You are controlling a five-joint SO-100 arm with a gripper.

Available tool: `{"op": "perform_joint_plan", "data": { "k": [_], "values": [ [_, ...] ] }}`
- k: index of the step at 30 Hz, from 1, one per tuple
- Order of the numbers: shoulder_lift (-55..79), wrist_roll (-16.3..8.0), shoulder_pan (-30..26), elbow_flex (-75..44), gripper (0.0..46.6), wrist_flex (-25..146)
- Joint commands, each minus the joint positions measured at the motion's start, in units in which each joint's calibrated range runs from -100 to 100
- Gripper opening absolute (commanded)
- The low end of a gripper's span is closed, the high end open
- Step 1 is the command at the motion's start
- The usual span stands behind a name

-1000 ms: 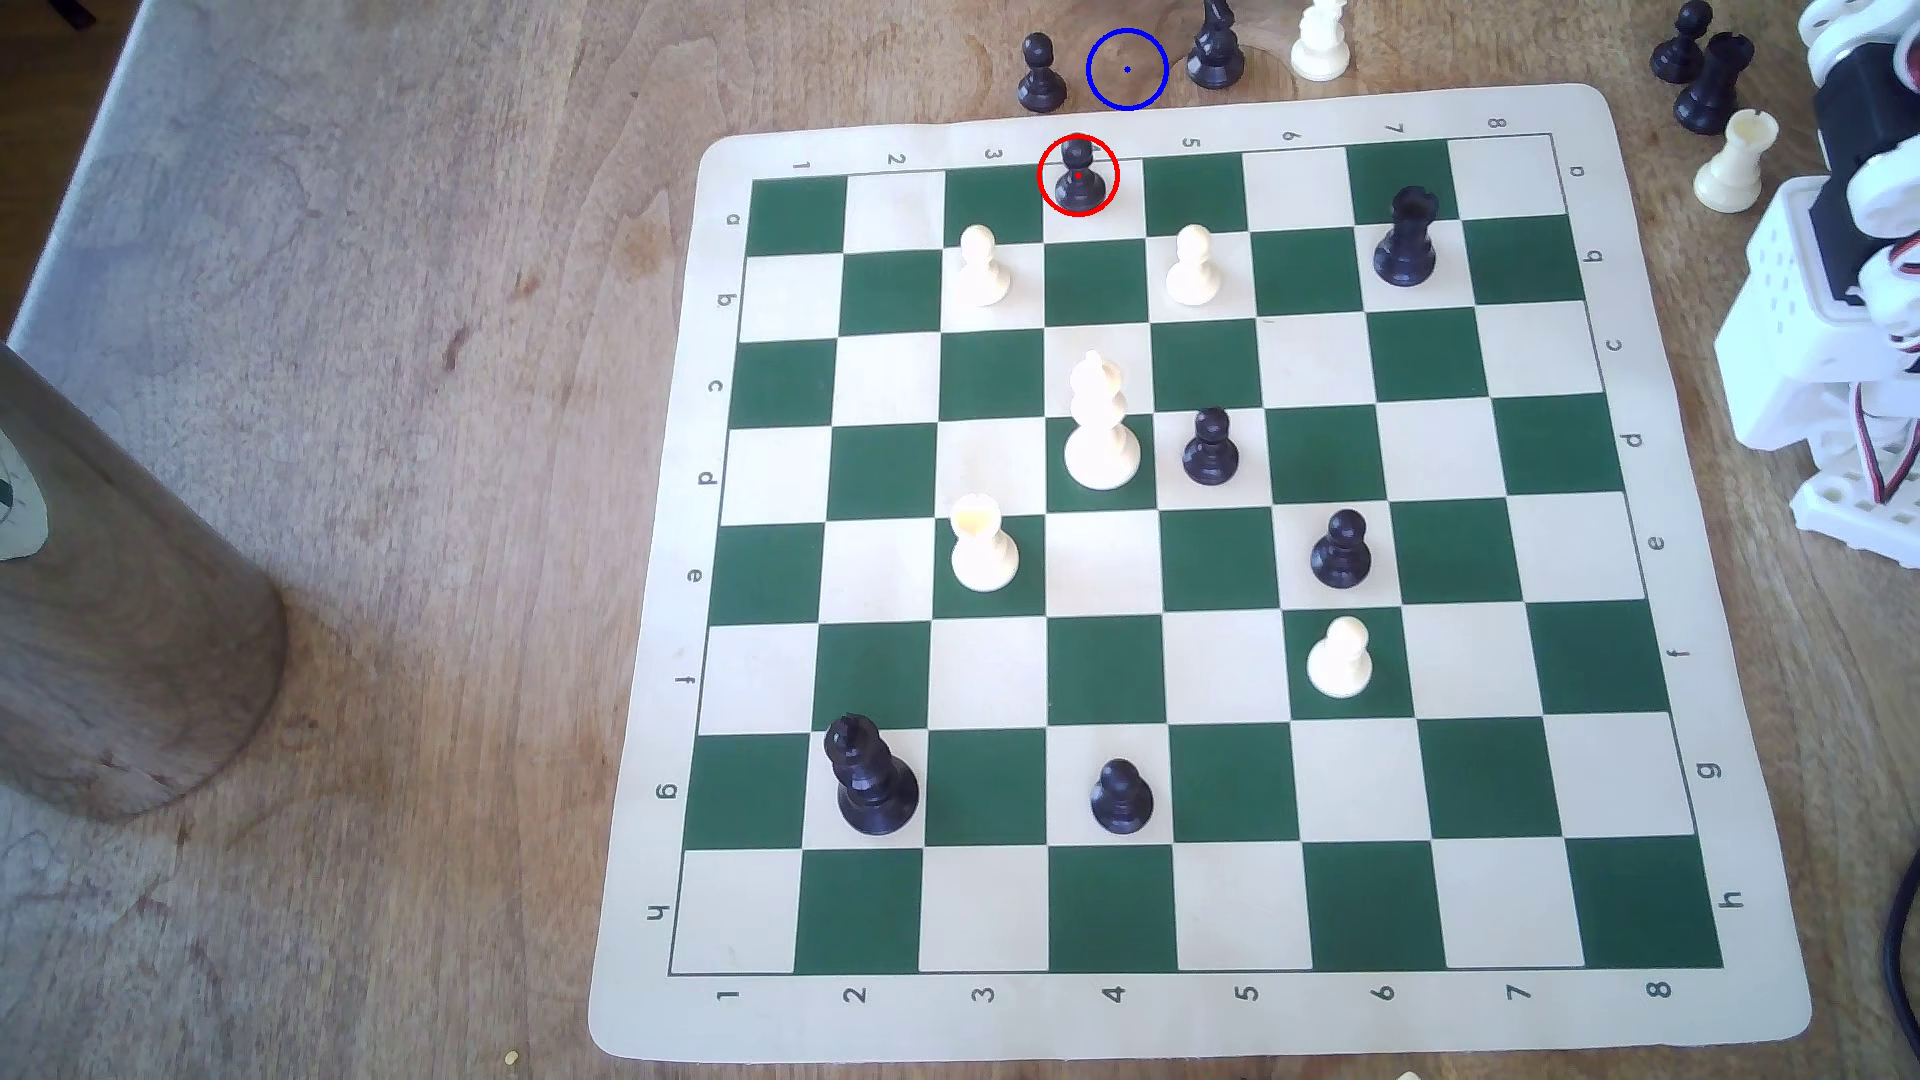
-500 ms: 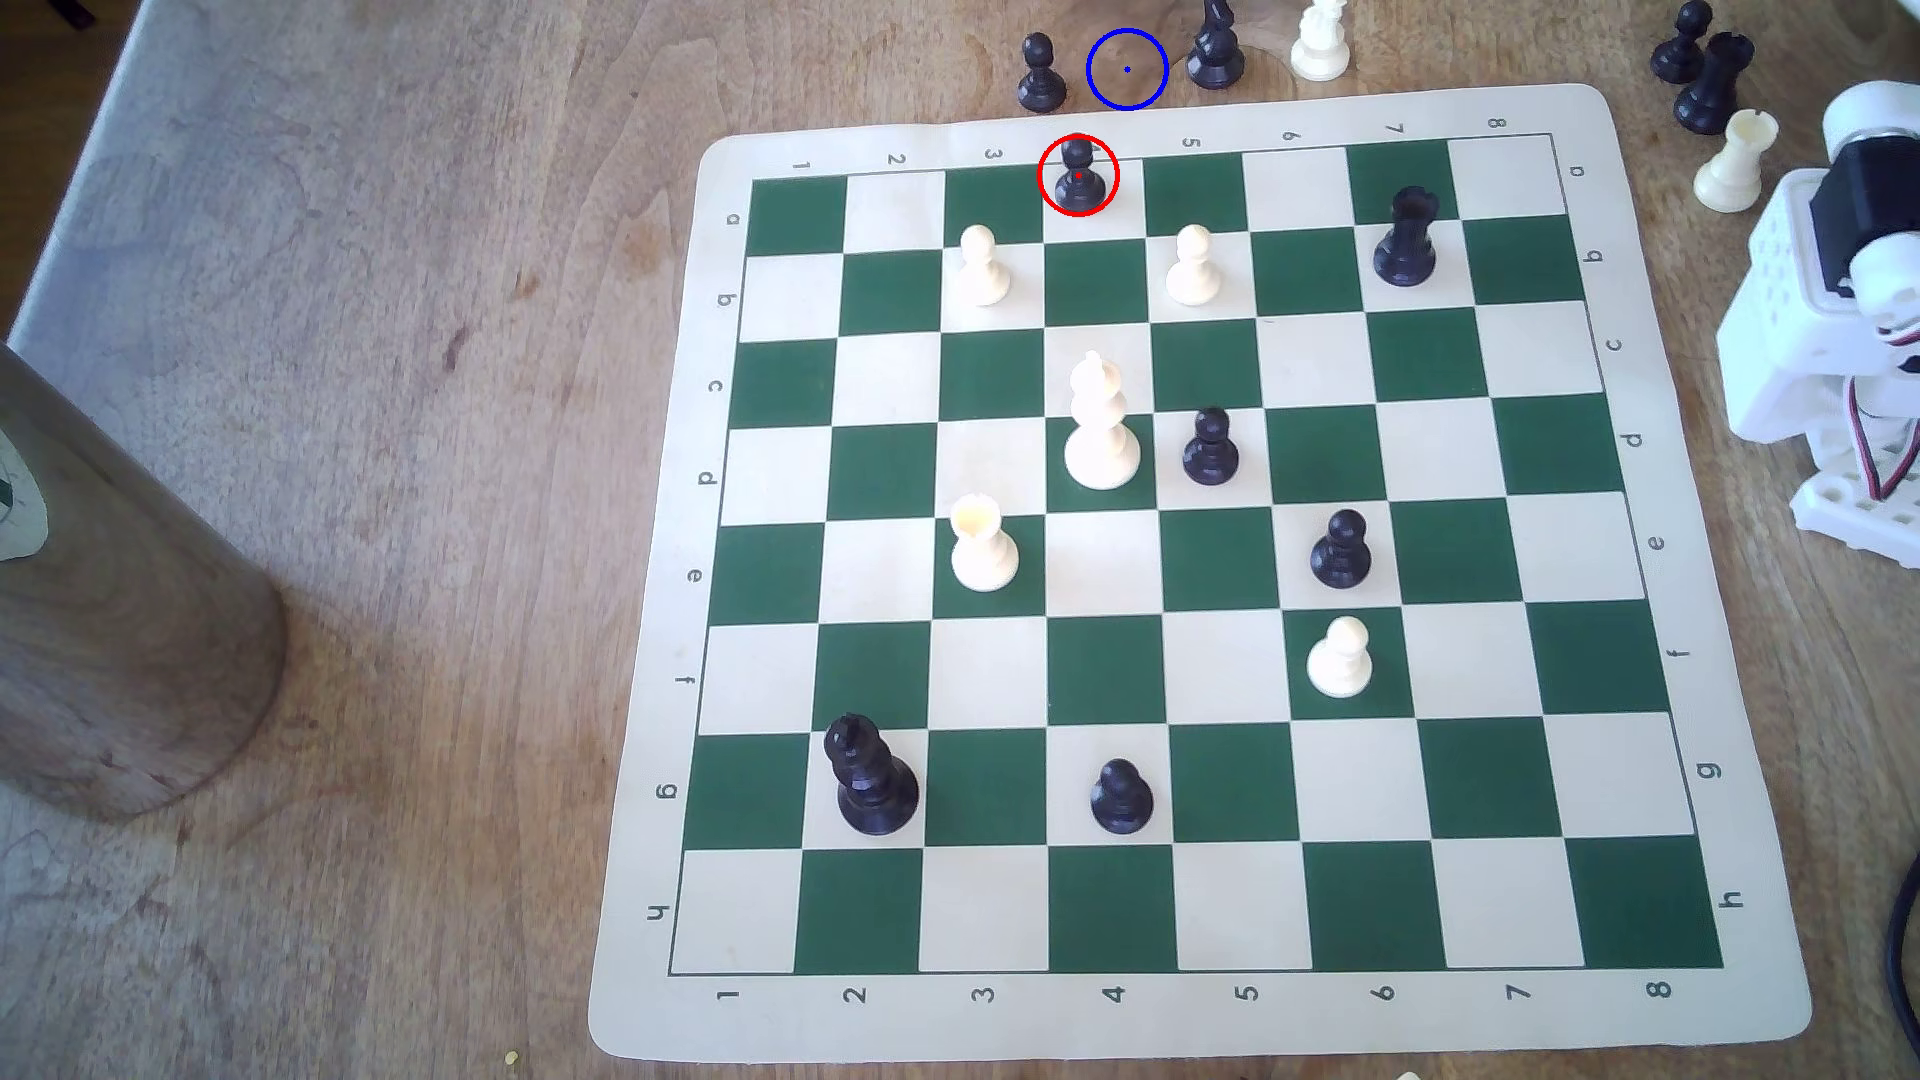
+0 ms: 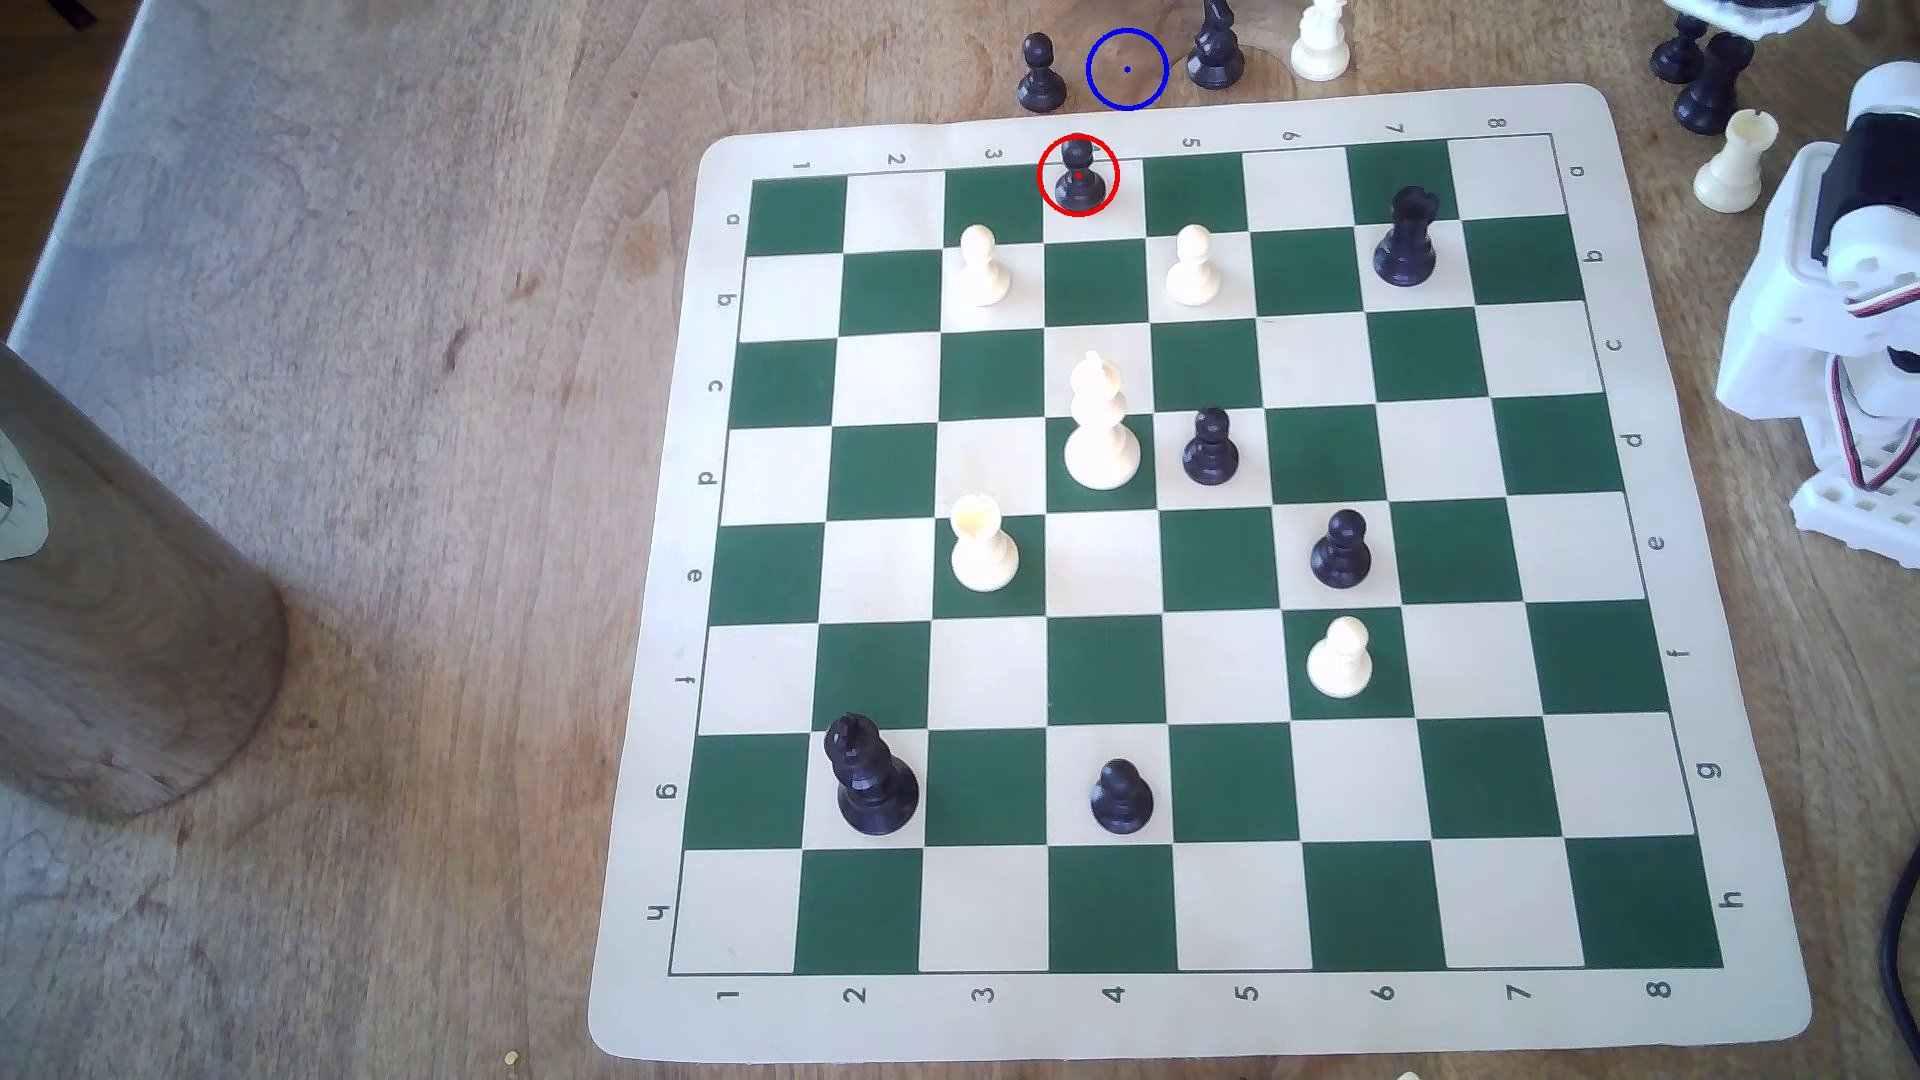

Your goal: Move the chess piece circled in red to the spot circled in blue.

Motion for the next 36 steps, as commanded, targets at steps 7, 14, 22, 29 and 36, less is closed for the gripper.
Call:
{"op": "perform_joint_plan", "data": {
  "k": [7,14,22,29,36],
  "values": [
    [37.1,-2.5,-3.4,-28.0,0.3,6.6],
    [61.4,-5.3,-1.1,-37.7,3.7,2.1],
    [71.6,-7.8,0.8,-35.9,14.3,-10.1],
    [79.7,-7.5,2.8,-34.7,14.1,-17.2],
    [85.6,-6.9,4.4,-35.4,13.9,-20.9]
  ]
}}
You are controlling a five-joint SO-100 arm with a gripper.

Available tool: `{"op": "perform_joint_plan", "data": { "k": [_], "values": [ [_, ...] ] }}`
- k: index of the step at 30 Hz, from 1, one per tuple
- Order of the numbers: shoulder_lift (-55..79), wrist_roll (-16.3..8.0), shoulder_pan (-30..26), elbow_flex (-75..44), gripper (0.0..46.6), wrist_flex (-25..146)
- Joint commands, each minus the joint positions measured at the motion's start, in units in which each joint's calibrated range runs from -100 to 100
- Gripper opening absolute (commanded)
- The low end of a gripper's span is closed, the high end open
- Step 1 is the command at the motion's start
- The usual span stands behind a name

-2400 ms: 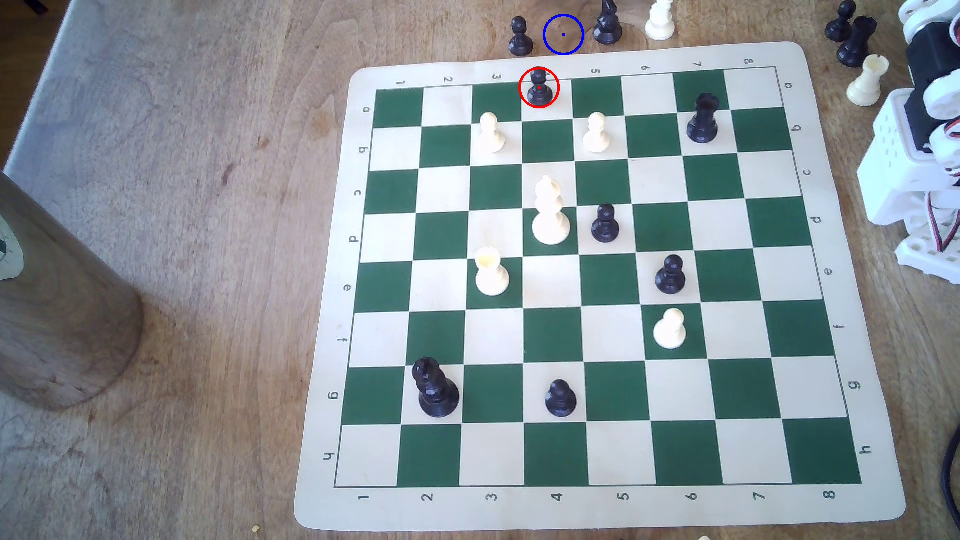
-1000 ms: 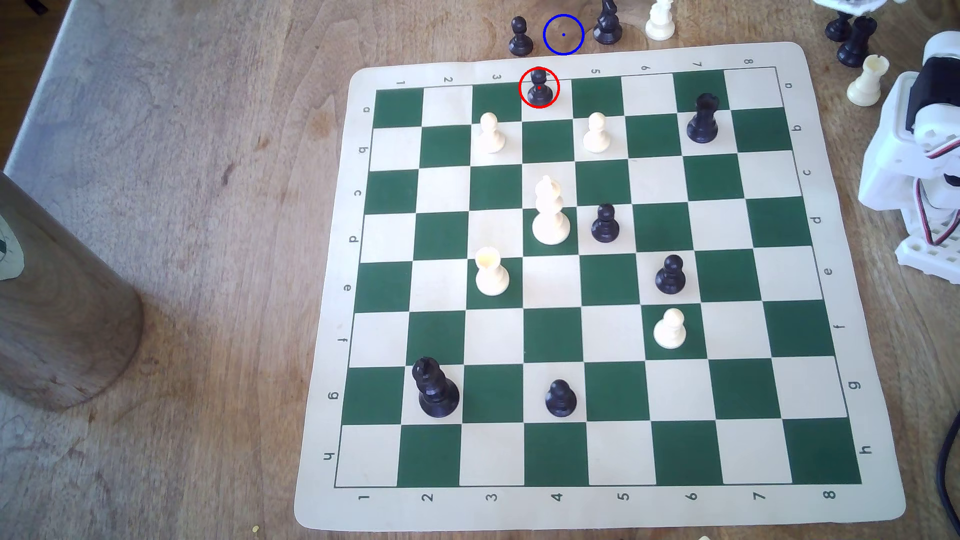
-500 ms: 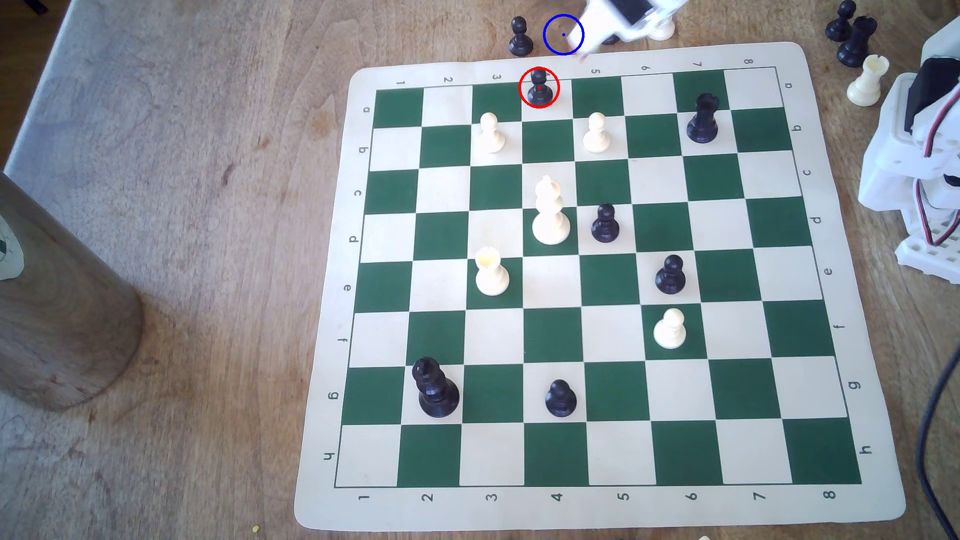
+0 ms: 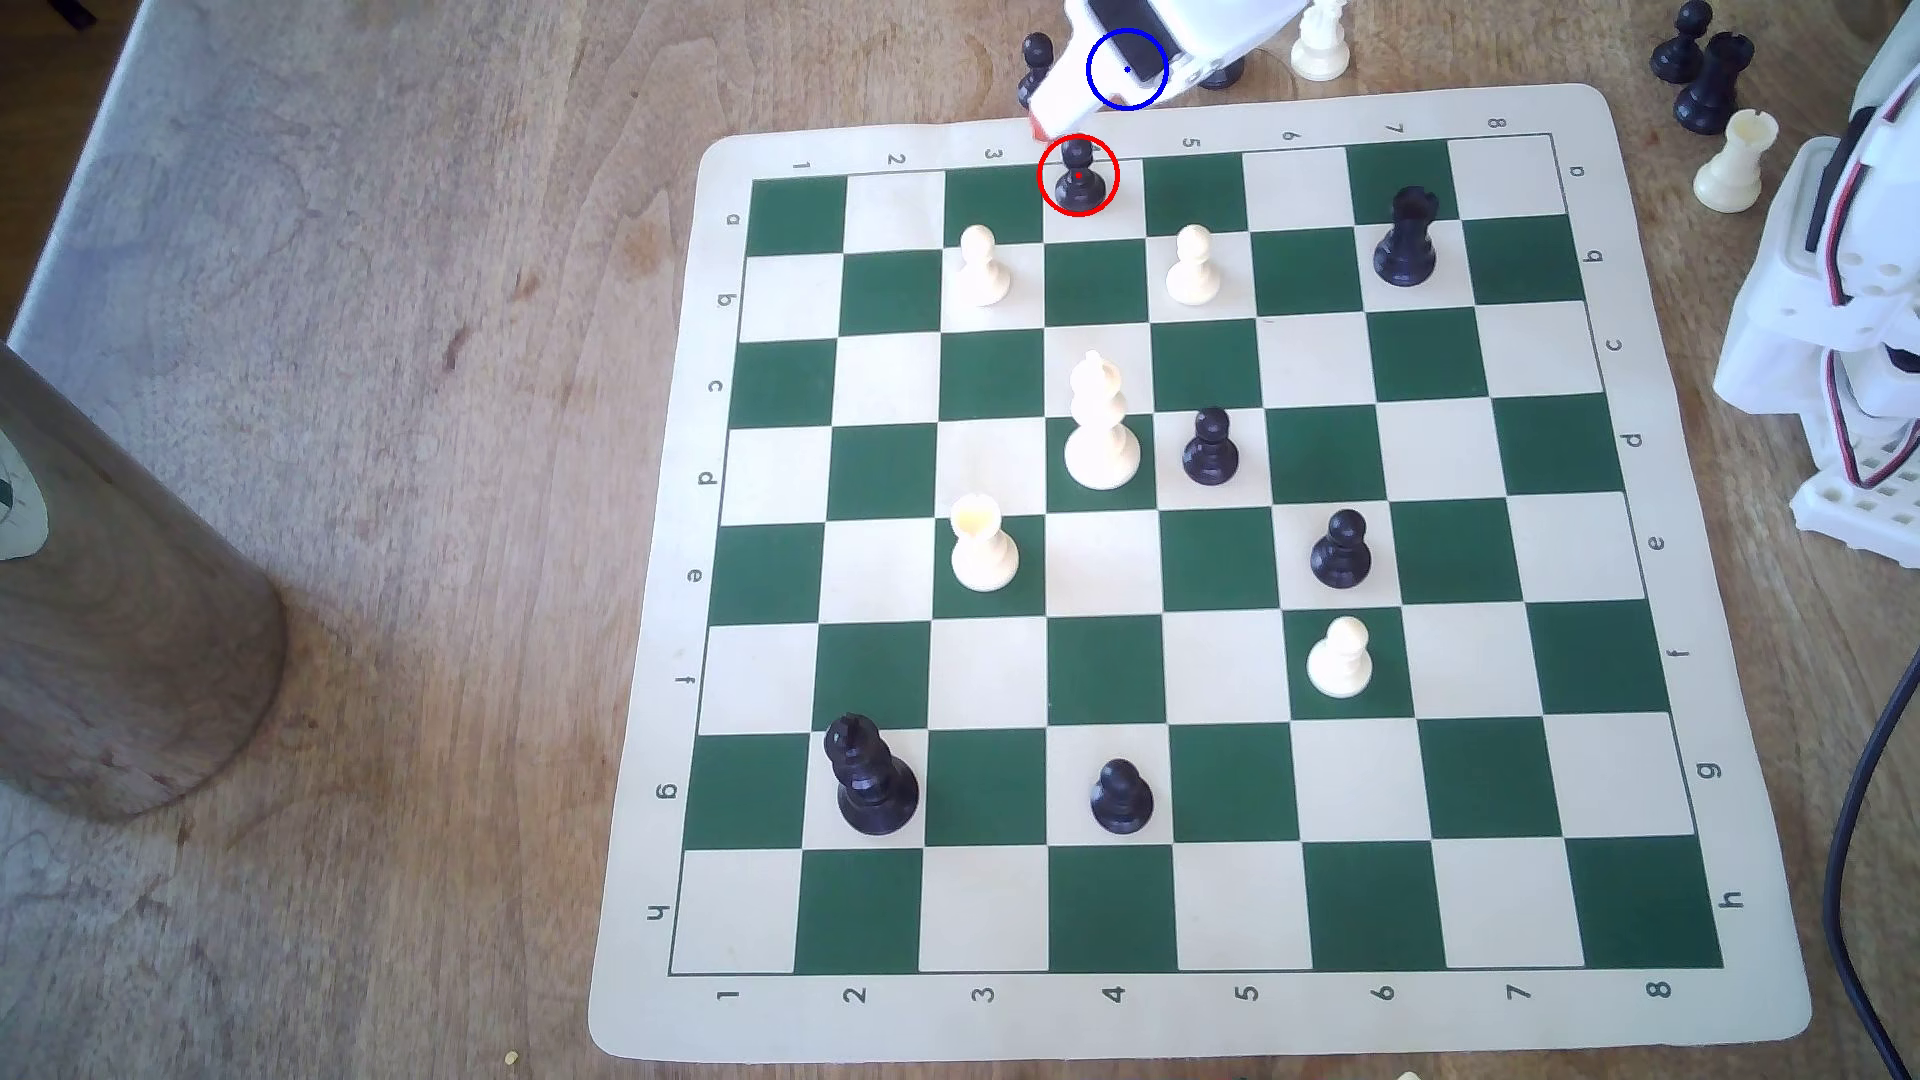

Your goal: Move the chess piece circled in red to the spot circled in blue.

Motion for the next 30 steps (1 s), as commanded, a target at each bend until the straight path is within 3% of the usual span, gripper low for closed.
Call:
{"op": "perform_joint_plan", "data": {
  "k": [1,30],
  "values": [
    [0.6,0.5,1.1,-2.6,13.9,-2.0],
    [9.8,0.5,3.3,-3.3,14.9,-9.7]
  ]
}}
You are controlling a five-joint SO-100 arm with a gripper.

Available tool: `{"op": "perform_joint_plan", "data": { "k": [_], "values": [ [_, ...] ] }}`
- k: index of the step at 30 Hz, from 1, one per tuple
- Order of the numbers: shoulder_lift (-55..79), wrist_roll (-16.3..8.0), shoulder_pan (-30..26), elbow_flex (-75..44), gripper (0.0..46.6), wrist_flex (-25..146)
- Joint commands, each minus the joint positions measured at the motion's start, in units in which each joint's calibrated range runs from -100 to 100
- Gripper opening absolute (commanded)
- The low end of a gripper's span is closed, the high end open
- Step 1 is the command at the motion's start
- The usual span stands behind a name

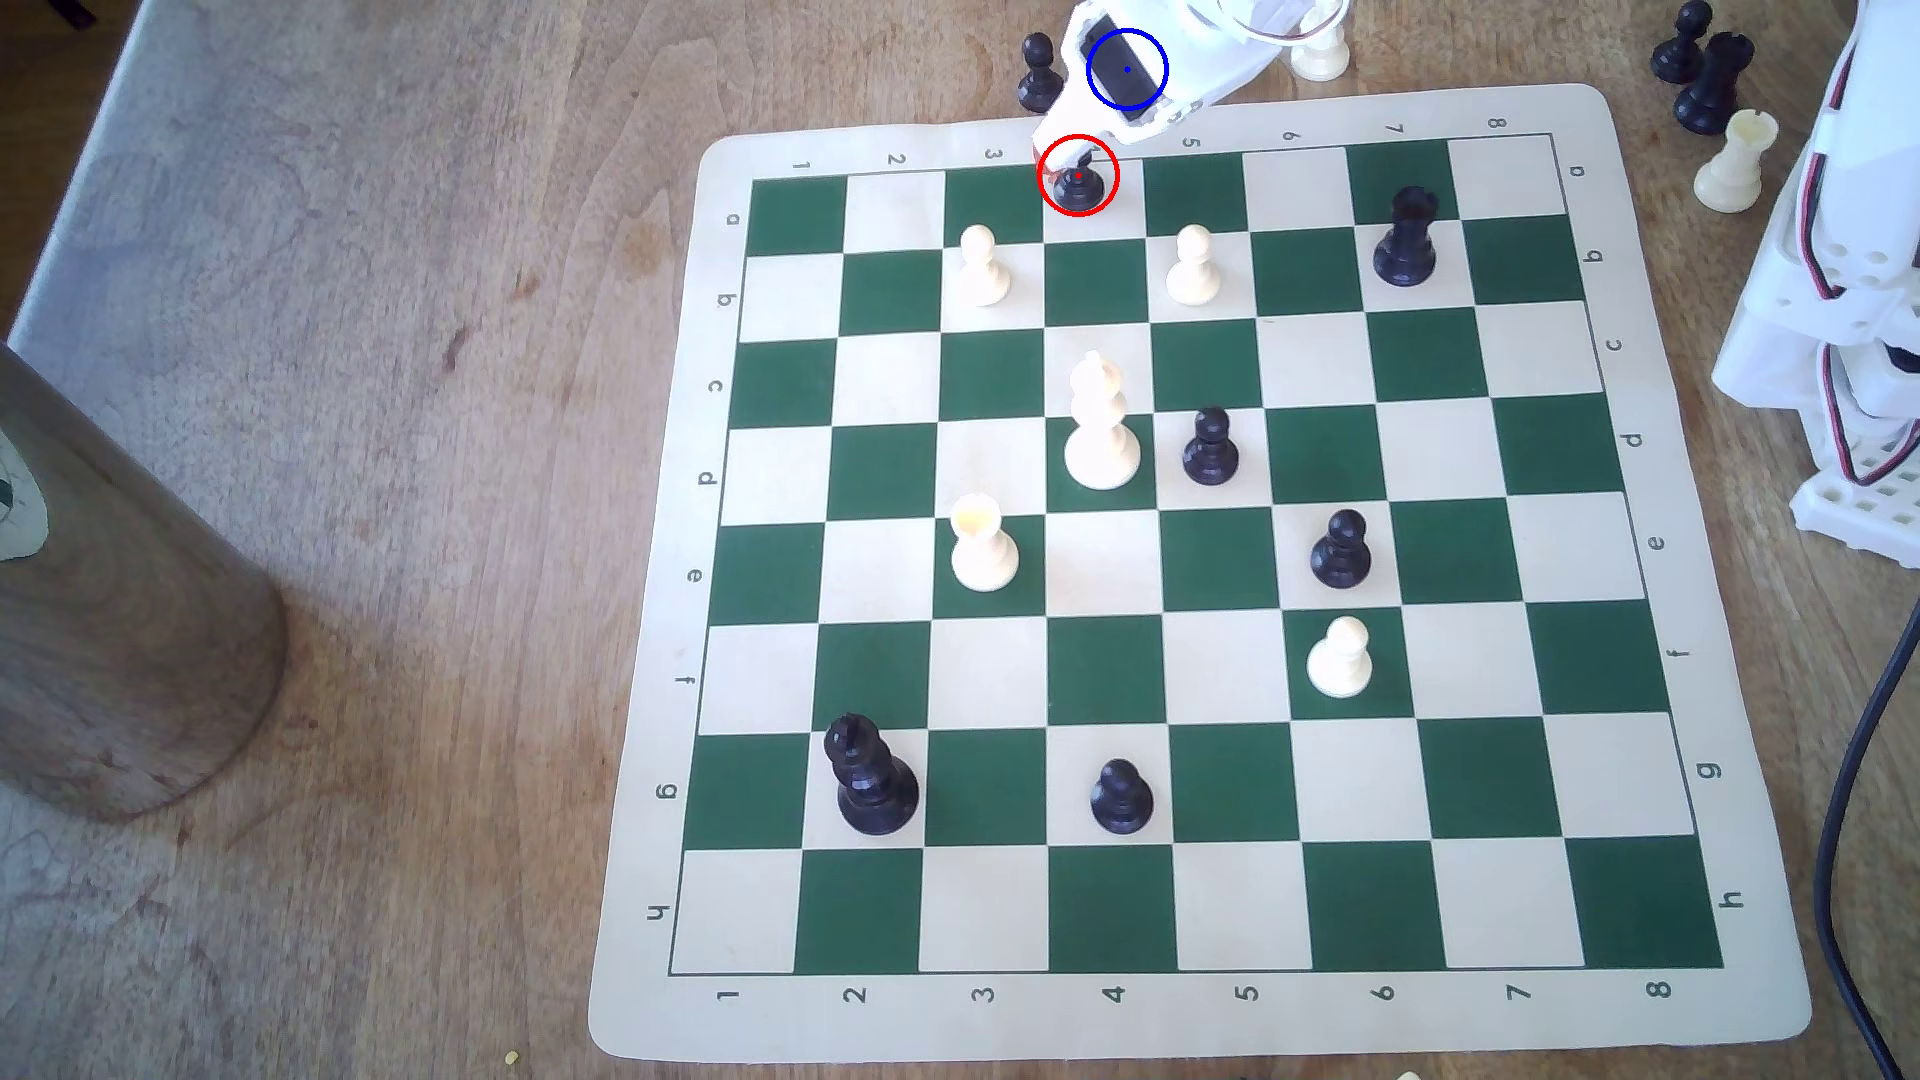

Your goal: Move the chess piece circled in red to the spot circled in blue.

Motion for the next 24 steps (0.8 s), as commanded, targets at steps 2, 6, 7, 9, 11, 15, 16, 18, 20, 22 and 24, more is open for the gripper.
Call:
{"op": "perform_joint_plan", "data": {
  "k": [2,6,7,9,11,15,16,18,20,22,24],
  "values": [
    [-1.1,-0.5,-0.6,-3.3,14.8,-0.9],
    [-1.1,-0.6,-1.0,-3.3,14.9,-1.2],
    [-1.1,-0.6,-1.0,-3.3,15.0,-1.3],
    [-1.1,-0.6,-1.0,-3.3,15.1,-1.7],
    [-1.1,-0.6,-1.0,-3.4,15.1,-1.7],
    [-1.1,-0.6,-1.1,-3.4,15.2,-2.1],
    [-1.1,-0.7,-1.2,-3.4,15.2,-2.1],
    [-1.1,-0.9,-1.2,-3.2,15.2,-2.1],
    [-0.9,-1.0,-1.4,-3.1,15.2,-2.2],
    [-0.9,-1.1,-1.6,-3.3,15.1,-2.2],
    [-0.9,-1.1,-1.9,-3.4,15.1,-2.2]
  ]
}}
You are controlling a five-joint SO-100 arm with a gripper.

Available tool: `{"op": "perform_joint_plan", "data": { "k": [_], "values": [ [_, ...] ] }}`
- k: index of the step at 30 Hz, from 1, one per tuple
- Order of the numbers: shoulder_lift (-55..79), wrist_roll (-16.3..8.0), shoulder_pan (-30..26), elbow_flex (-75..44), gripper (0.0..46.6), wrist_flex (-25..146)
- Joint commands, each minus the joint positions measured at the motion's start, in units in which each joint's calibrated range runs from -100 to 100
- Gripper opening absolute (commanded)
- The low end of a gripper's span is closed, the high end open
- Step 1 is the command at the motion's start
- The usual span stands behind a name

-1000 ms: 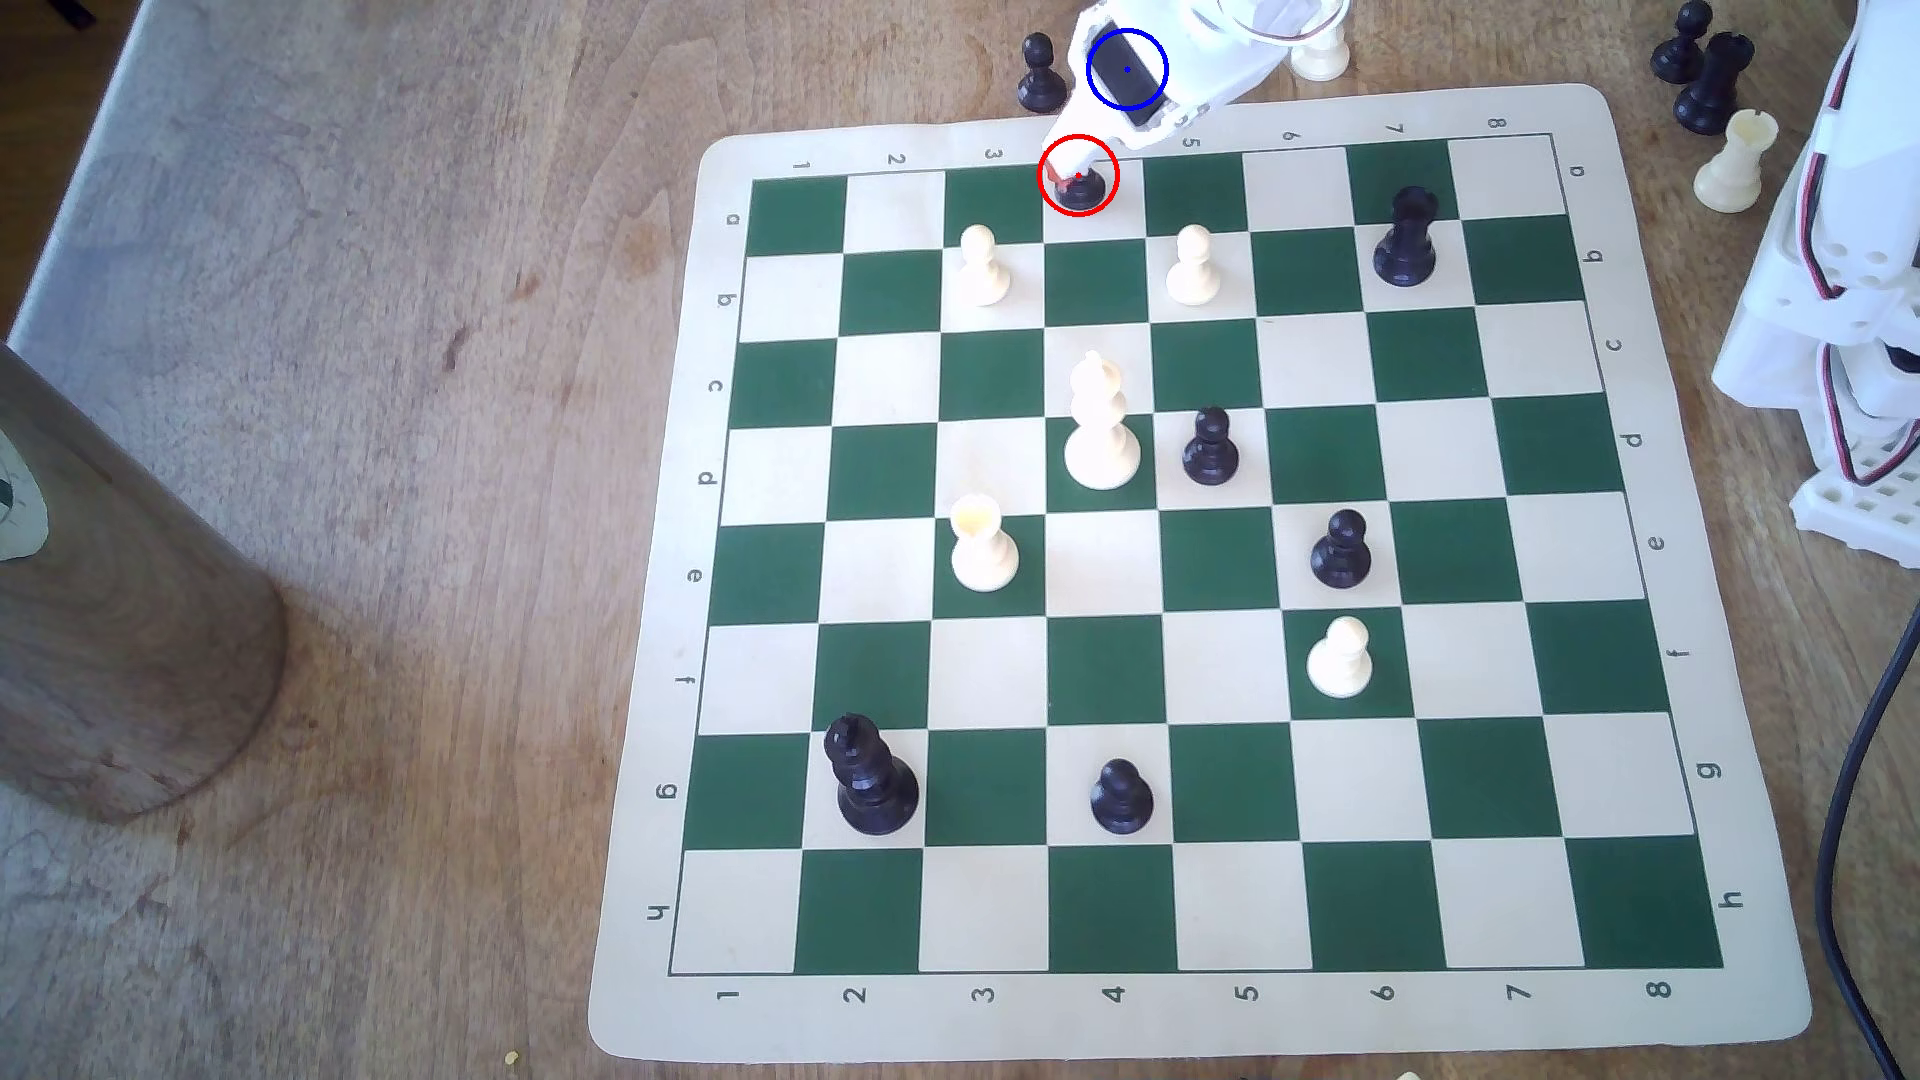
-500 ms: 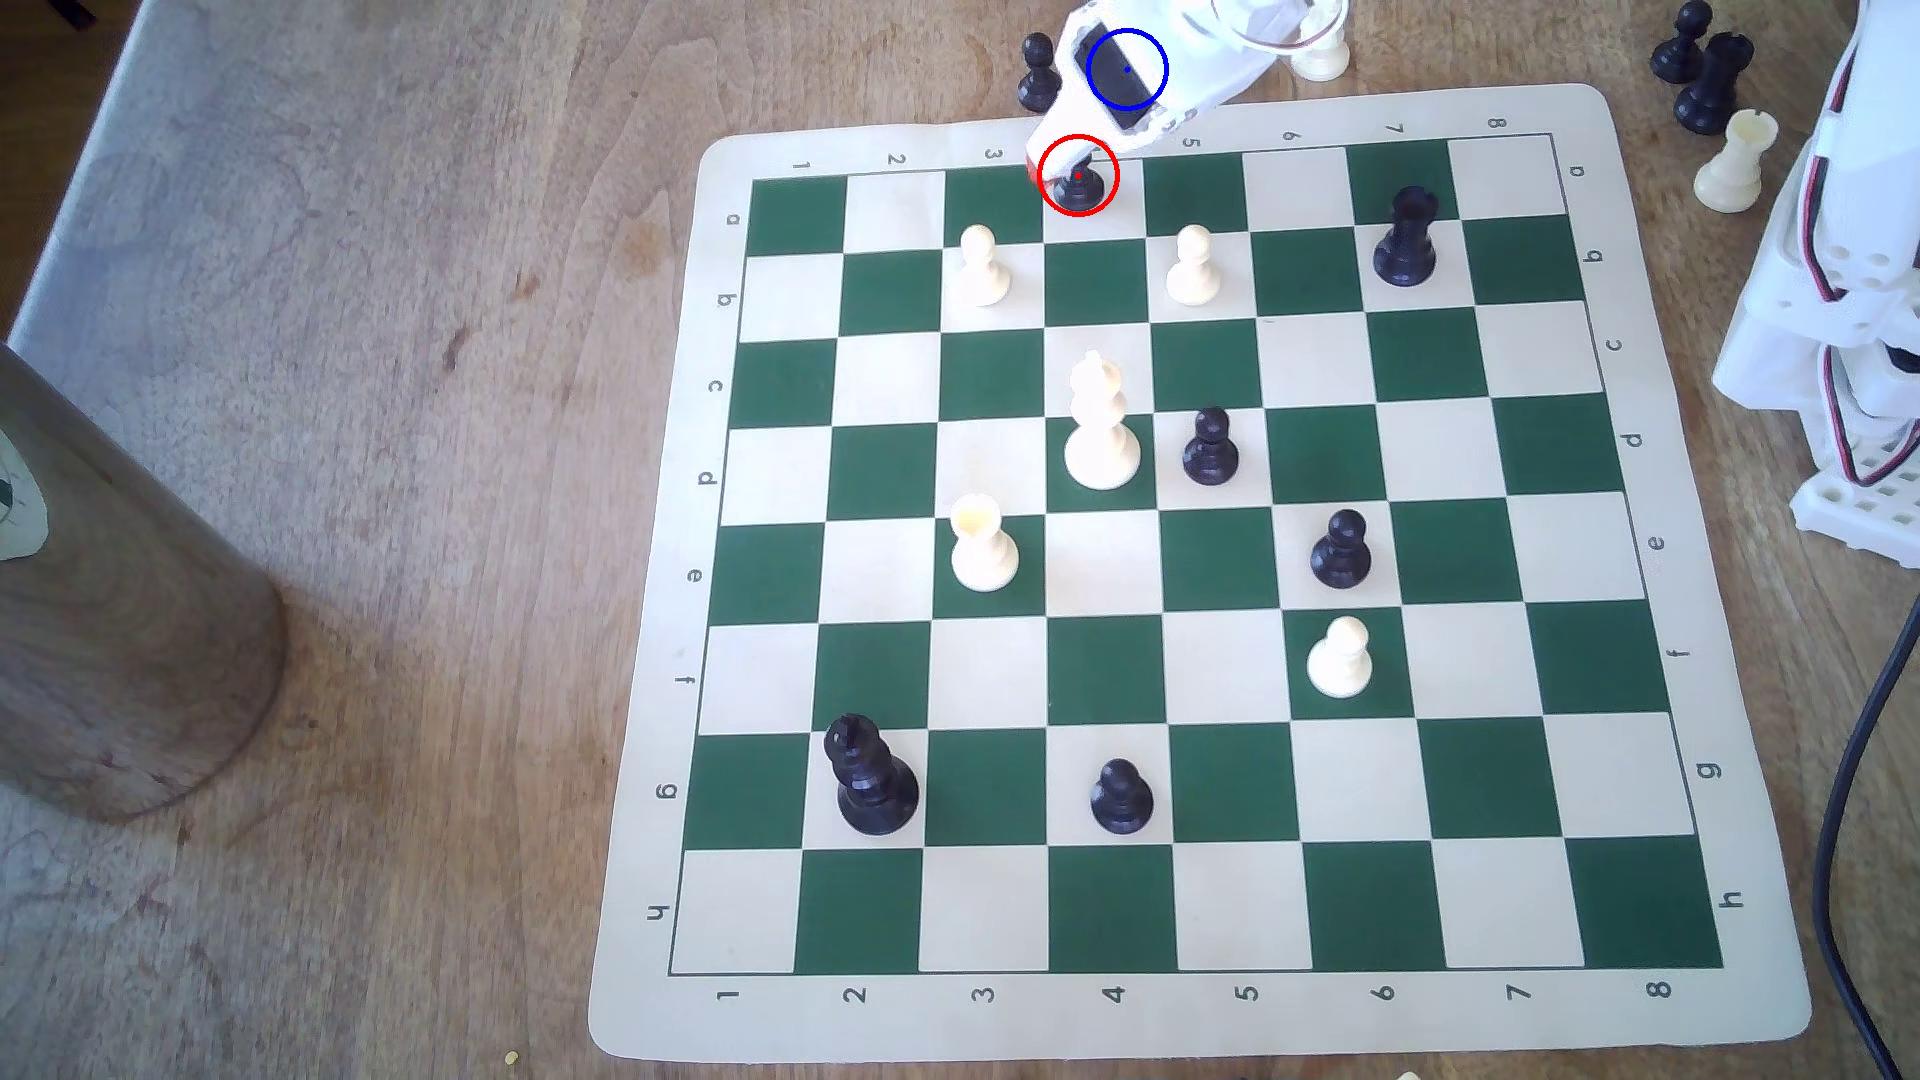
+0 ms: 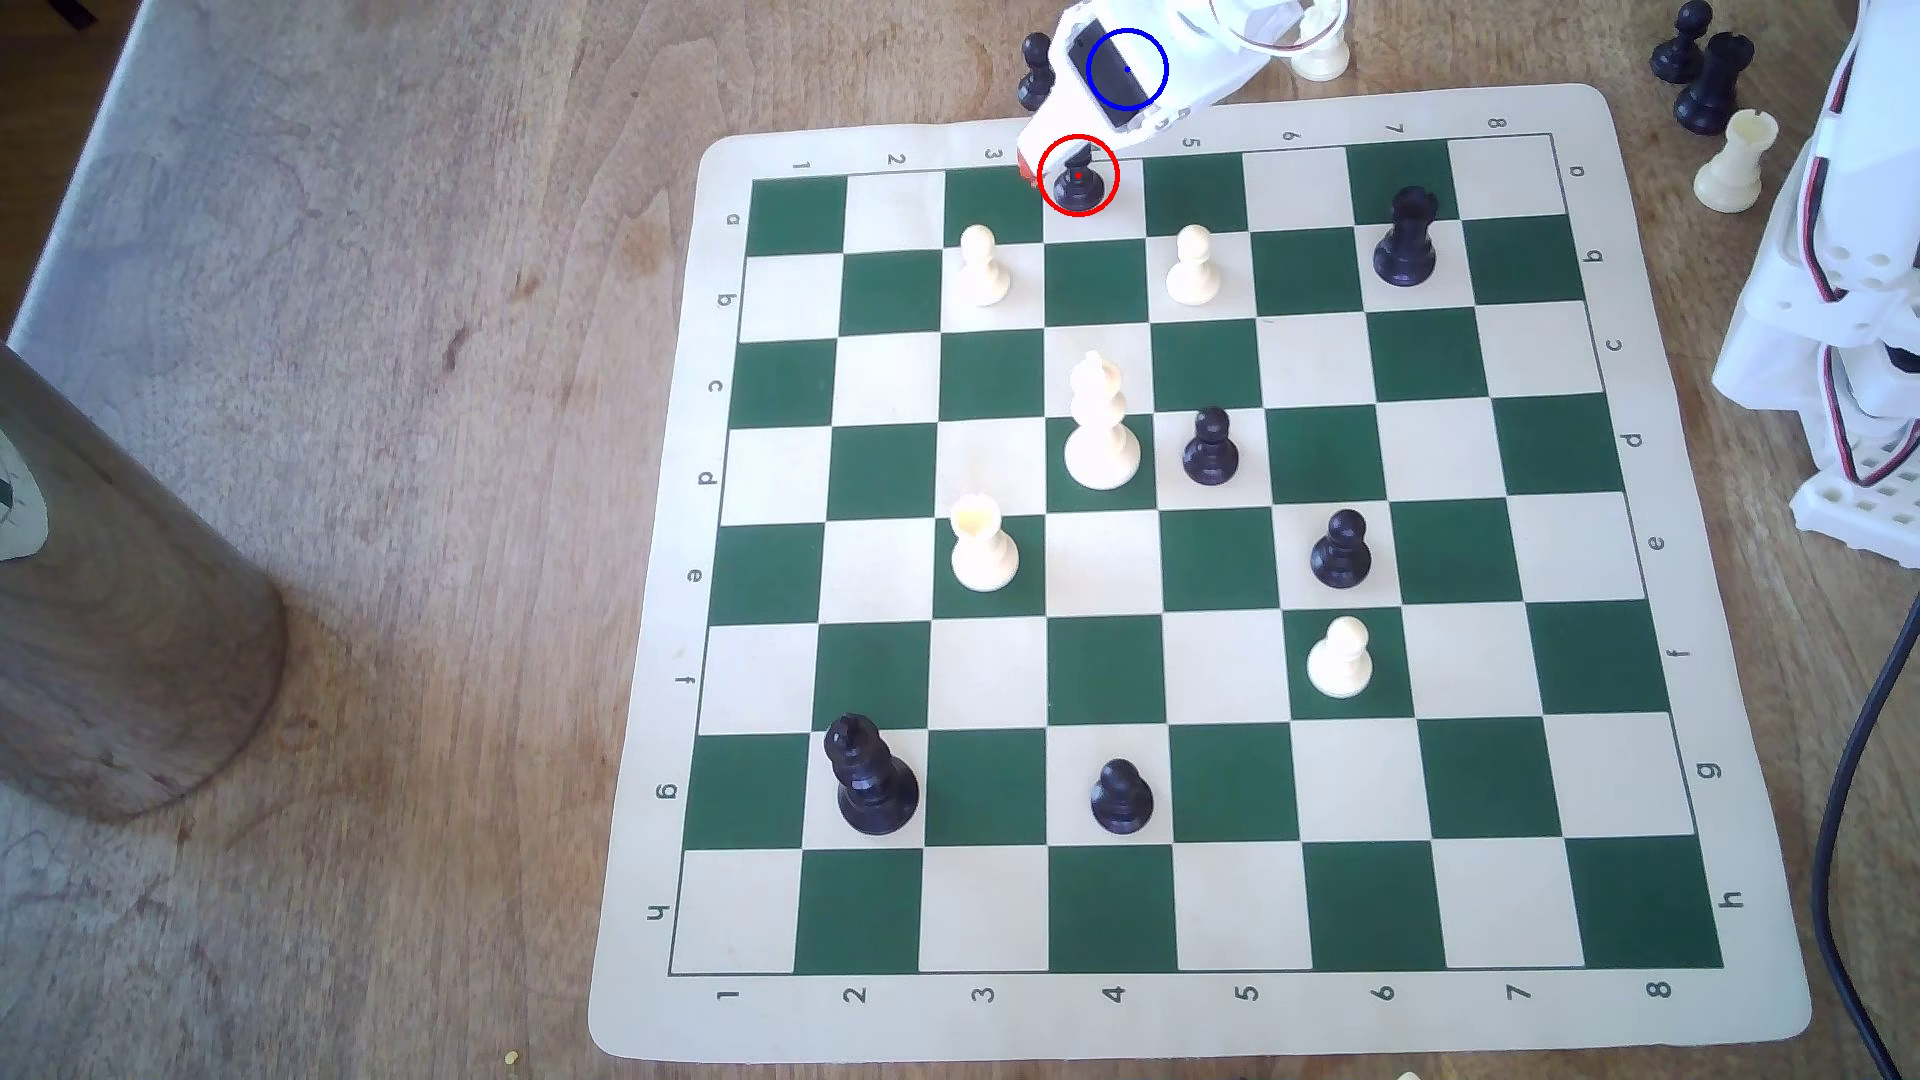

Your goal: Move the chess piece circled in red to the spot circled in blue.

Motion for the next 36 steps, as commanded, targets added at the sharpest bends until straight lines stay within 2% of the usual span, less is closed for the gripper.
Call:
{"op": "perform_joint_plan", "data": {
  "k": [1,5,7,8,9,19,24,29,36],
  "values": [
    [-0.9,-0.1,-0.8,-3.4,15.1,-1.0],
    [-0.7,-0.2,-1.0,-3.4,13.8,-1.0],
    [-0.6,-0.1,-1.0,-3.4,10.3,-1.0],
    [-0.6,0.0,-1.0,-3.2,2.9,-1.0],
    [-0.6,-0.2,-1.0,-3.1,0.2,-1.1],
    [-1.2,-0.7,-1.2,-3.2,0.2,-1.5],
    [-6.8,-0.7,-1.1,-5.4,0.2,2.3],
    [-14.7,0.0,-0.3,-6.8,0.3,7.3],
    [-19.6,2.7,3.3,-6.9,0.3,11.3]
  ]
}}
